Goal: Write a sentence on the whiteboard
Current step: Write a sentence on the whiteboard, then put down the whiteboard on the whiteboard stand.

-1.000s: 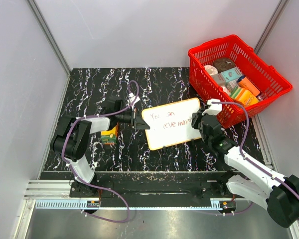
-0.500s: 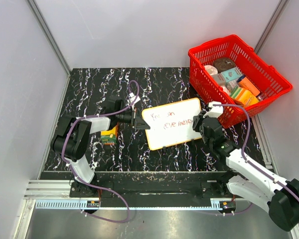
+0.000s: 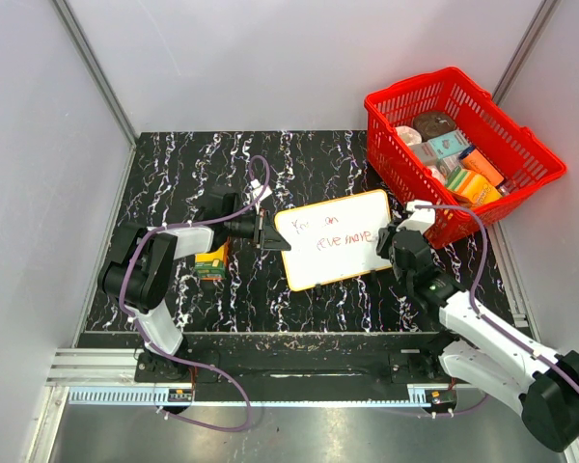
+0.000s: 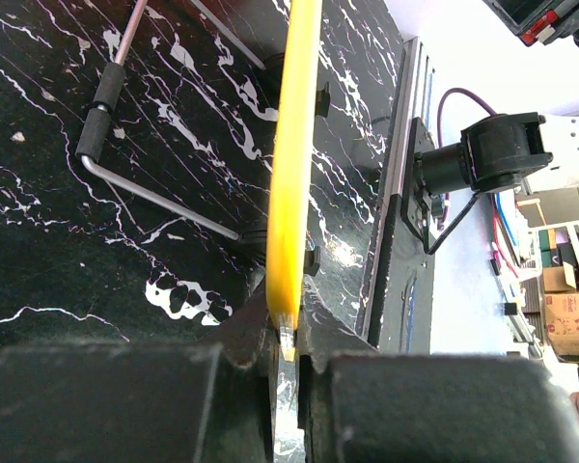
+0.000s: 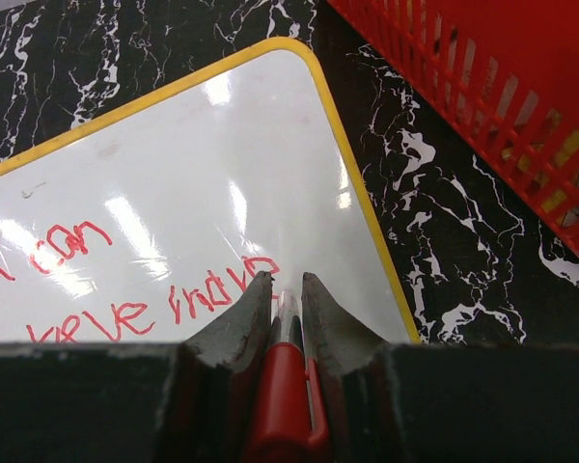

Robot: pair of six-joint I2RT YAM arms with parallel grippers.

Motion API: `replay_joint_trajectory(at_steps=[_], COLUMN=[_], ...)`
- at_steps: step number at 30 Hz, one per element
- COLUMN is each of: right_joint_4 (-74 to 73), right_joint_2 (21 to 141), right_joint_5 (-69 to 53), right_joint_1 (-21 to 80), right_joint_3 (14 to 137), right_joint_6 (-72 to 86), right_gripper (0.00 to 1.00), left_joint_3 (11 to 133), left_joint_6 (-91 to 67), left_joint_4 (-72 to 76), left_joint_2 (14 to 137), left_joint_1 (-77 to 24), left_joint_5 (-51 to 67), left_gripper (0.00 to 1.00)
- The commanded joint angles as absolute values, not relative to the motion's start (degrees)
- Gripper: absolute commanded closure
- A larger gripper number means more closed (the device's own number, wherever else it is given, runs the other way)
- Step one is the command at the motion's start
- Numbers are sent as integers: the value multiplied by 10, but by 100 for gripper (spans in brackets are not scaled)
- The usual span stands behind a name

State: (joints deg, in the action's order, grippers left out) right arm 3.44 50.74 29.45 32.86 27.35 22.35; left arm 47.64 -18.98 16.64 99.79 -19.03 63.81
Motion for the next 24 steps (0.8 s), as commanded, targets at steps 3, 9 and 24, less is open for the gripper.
replay_joint_trajectory(at_steps=[3,9,24], right_joint_4=[40,46,22], right_joint_2=[505,480,365], right_joint_5=[328,292,223], right_joint_1=[323,323,323], right_joint_3=[297,304,292], right_joint_6=[220,216,214], right_gripper=[100,100,100], left_joint_3=[485,485,485], left_joint_6=[-162,-160,-114], left_joint_4=[157,156,106], left_joint_2=[979,979,938], left_joint_1=[-202,-202,-202], left_joint_5=[638,635,570], left_gripper=[100,100,58])
